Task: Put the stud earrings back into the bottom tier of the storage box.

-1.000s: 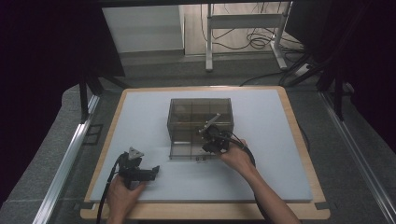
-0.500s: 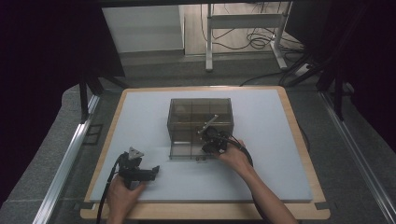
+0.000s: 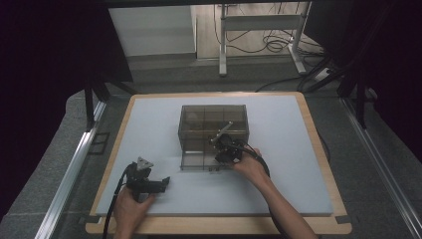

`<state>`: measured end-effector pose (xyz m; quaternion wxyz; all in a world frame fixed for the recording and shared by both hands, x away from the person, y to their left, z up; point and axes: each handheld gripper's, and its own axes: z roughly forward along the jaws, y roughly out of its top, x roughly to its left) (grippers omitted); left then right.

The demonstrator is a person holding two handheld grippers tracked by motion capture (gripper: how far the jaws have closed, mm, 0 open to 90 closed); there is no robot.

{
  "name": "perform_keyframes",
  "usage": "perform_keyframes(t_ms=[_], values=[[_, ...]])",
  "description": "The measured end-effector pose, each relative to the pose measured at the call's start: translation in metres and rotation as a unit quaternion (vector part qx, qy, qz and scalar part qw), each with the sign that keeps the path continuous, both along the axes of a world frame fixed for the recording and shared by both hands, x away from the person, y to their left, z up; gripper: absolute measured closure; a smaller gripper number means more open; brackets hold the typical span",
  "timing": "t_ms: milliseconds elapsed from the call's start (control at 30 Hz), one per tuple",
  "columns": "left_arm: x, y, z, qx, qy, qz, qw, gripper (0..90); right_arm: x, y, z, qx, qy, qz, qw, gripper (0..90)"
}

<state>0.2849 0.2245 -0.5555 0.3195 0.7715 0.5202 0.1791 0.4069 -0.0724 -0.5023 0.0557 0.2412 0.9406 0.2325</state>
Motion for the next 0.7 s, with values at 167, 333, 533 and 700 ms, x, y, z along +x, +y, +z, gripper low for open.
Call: perform_keyframes(t_ms=[167,333,533,700], values=[[0.000,0.000,0.000,0.000,-0.001,0.000,1.0000,0.0,-0.001,-0.001,0.004,0.006,-0.002,0.002,1.0000,80.4],[0.000,0.000,0.000,0.000,0.000,0.000,1.0000,0.0,-0.005,-0.001,0.009,0.017,0.000,0.006,0.9998,78.8],[0.000,0.000,0.000,0.000,-0.001,0.000,1.0000,0.0,-0.008,-0.001,0.012,0.024,0.001,0.011,0.9996,77.0],[0.000,0.000,0.000,0.000,0.000,0.000,1.0000,0.0,-0.010,-0.001,0.015,0.030,-0.002,0.013,0.9995,75.4]])
